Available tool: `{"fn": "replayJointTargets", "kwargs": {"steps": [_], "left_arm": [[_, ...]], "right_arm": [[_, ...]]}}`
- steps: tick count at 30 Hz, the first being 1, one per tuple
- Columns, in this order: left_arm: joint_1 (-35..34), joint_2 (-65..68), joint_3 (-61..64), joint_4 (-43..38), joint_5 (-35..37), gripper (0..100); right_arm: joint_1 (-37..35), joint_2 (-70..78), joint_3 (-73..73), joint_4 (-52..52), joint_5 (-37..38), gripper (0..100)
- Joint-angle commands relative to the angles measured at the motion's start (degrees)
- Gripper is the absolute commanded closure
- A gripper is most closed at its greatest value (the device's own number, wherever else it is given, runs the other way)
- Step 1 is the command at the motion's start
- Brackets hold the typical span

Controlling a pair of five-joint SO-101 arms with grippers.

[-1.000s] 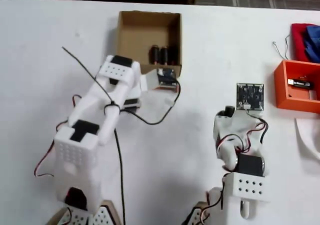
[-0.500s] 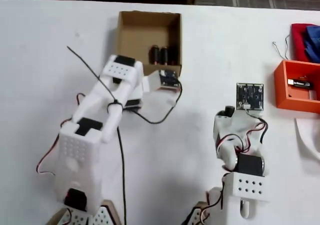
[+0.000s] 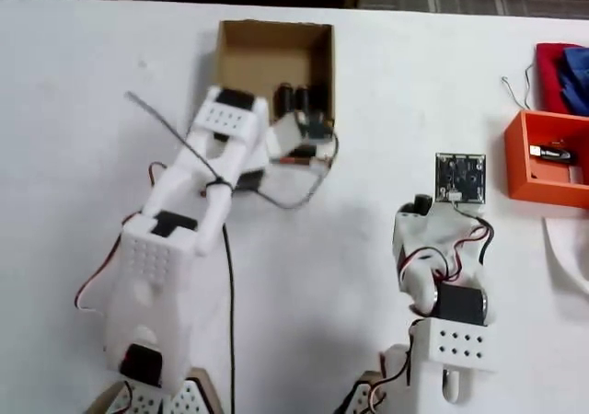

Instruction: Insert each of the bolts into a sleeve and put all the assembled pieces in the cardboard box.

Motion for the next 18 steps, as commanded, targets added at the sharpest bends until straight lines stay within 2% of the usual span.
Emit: {"fn": "replayJointTargets", "kwargs": {"steps": [1,3,6,9,13,18], "left_arm": [[1.5,-1.1,-16.7,9.0,4.3,98],[2.5,-1.1,-25.5,13.5,7.4,98],[2.5,-1.2,-34.9,14.1,15.9,98],[2.3,-3.7,-38.9,14.2,24.4,98],[2.2,-14.3,-36.6,14.3,31.4,98],[1.0,-35.8,-22.0,14.3,32.5,98]], "right_arm": [[0.7,-1.7,-0.4,-1.5,-0.4,97.8],[0.7,-1.7,-0.4,-1.4,-0.4,97.8],[0.7,-1.7,-0.5,-1.1,-0.4,97.8],[0.7,-2.1,-0.5,-1.0,-0.4,97.8],[0.7,-6.5,-0.2,1.0,-0.4,97.8],[0.7,-17.6,3.4,3.0,-0.4,97.8]]}}
